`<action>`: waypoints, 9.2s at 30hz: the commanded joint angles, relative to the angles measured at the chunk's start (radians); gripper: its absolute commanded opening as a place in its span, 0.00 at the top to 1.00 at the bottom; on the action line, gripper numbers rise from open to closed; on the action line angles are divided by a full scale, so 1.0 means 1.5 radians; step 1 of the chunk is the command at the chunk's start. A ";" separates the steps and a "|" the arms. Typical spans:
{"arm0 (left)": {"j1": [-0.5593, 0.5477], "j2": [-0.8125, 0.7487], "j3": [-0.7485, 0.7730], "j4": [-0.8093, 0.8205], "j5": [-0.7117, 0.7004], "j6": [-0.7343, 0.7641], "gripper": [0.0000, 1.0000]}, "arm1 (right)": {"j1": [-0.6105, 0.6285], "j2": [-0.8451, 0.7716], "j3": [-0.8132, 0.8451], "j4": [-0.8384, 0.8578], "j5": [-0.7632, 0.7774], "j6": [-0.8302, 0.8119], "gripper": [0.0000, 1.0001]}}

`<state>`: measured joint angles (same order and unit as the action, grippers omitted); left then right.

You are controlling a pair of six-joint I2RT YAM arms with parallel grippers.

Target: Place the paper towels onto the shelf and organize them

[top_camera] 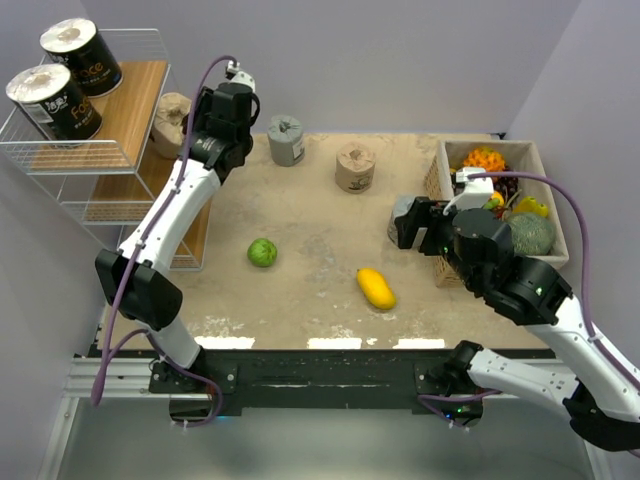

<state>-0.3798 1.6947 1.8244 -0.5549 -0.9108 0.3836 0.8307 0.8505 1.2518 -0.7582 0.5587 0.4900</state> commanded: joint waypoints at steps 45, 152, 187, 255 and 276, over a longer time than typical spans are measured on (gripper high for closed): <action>0.095 0.037 -0.088 0.164 -0.062 0.073 0.57 | 0.002 0.048 0.093 -0.040 -0.023 -0.014 0.20; -0.082 -0.527 -0.653 0.376 0.634 -0.317 0.02 | -0.190 0.715 0.266 0.170 -0.381 0.001 0.59; -0.272 -0.172 -0.319 0.036 0.505 -0.324 0.08 | -0.128 0.032 -0.023 0.125 -0.084 -0.034 0.21; -0.212 -0.110 -0.079 -0.113 0.091 -0.187 0.58 | -0.128 -0.022 0.002 0.088 -0.082 -0.046 0.20; -0.096 -0.240 -0.164 -0.110 -0.012 -0.174 0.61 | -0.127 -0.014 0.004 0.099 -0.107 -0.068 0.19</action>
<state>-0.5419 1.3518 1.6051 -0.7494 -0.8711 0.0986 0.6407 0.8242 1.2190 -0.6353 0.4236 0.4061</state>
